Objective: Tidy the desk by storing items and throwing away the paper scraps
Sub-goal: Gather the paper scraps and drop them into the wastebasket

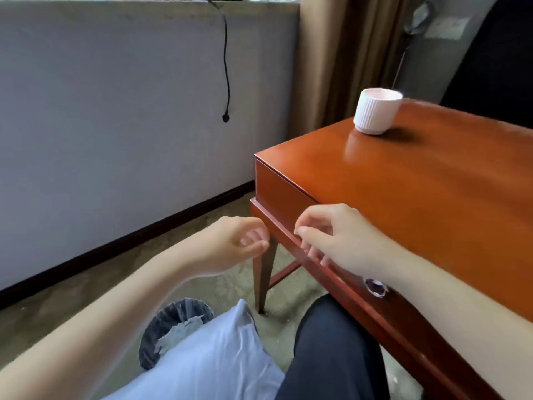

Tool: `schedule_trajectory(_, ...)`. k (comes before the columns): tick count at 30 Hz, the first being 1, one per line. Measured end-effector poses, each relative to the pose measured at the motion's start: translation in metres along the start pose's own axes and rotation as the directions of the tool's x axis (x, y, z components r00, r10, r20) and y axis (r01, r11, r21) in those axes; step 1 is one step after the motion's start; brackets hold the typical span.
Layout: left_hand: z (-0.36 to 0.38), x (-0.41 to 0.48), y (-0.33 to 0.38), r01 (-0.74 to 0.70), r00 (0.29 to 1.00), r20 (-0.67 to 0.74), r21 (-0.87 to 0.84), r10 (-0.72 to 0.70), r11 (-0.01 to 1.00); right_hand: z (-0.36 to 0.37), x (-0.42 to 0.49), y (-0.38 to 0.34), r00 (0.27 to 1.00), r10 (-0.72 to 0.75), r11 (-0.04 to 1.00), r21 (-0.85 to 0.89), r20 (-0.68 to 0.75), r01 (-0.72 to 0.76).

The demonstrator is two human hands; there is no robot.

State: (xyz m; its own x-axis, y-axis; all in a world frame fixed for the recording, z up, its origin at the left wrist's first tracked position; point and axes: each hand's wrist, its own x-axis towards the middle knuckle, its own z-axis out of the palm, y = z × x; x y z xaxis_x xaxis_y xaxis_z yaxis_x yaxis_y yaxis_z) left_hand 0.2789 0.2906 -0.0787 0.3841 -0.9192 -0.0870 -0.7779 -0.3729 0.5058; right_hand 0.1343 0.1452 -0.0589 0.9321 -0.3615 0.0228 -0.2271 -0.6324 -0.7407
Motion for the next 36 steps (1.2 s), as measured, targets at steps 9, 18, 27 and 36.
schedule_trajectory(9,-0.002,0.003,0.166,-0.394,0.919,0.049,0.082,0.391,0.916,-0.112,-0.148,0.015,0.955,0.042,0.986,-0.14,-0.293,-0.086)
schedule_trajectory(18,0.089,0.025,0.311,-0.677,0.727,0.162,0.012,0.667,0.736,-0.164,-0.296,0.066,0.784,0.265,0.903,-0.14,-0.56,-0.406)
schedule_trajectory(27,0.19,0.016,0.398,-0.738,0.641,0.197,-0.104,0.742,0.666,-0.163,-0.411,0.104,0.548,0.307,0.73,-0.177,-0.778,-0.66)
schedule_trajectory(36,0.254,0.002,0.448,-0.812,0.576,0.124,-0.024,0.808,0.583,-0.151,-0.49,0.114,0.293,0.338,0.476,-0.106,-0.894,-0.873)
